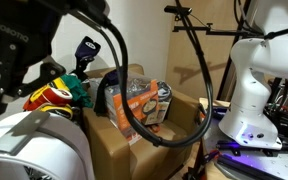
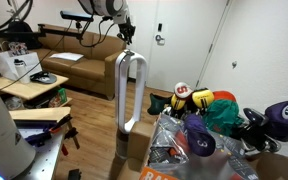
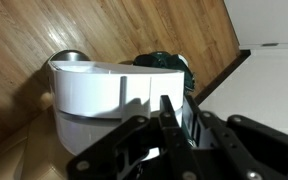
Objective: Remove the remote from the fan then place it on the left arm of the couch
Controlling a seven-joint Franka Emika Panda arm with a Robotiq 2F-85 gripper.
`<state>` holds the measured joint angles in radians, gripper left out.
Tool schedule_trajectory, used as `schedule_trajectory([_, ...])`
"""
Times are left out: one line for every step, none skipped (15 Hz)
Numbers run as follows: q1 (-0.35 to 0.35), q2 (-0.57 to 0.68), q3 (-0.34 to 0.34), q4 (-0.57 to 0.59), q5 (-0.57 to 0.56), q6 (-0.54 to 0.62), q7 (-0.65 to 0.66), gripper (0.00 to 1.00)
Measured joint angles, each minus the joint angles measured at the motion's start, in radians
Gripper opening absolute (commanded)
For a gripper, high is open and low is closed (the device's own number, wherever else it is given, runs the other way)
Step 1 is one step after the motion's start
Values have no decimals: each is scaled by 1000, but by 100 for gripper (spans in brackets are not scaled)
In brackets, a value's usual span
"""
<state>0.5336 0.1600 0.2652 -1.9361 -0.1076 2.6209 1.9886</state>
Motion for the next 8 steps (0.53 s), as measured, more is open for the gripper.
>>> schedule_trajectory([-6,-8,7,-3,6,0,-4,42])
schedule_trajectory([-10,-14,15,-5,19,0,-18,48])
schedule_trajectory([-13,-21,22,-7,29,0,-29,54])
schedule_trajectory([-14,-26,28,-8,32,-3,-36,34])
schedule_trajectory([-15,-27,32,-8,31,-3,-36,42])
schedule_trajectory([-15,-26,32,-8,31,-3,-36,48])
schedule_trajectory([-15,-25,32,-8,31,-3,-36,79])
schedule_trajectory([-16,-24,32,-8,31,-3,-36,79])
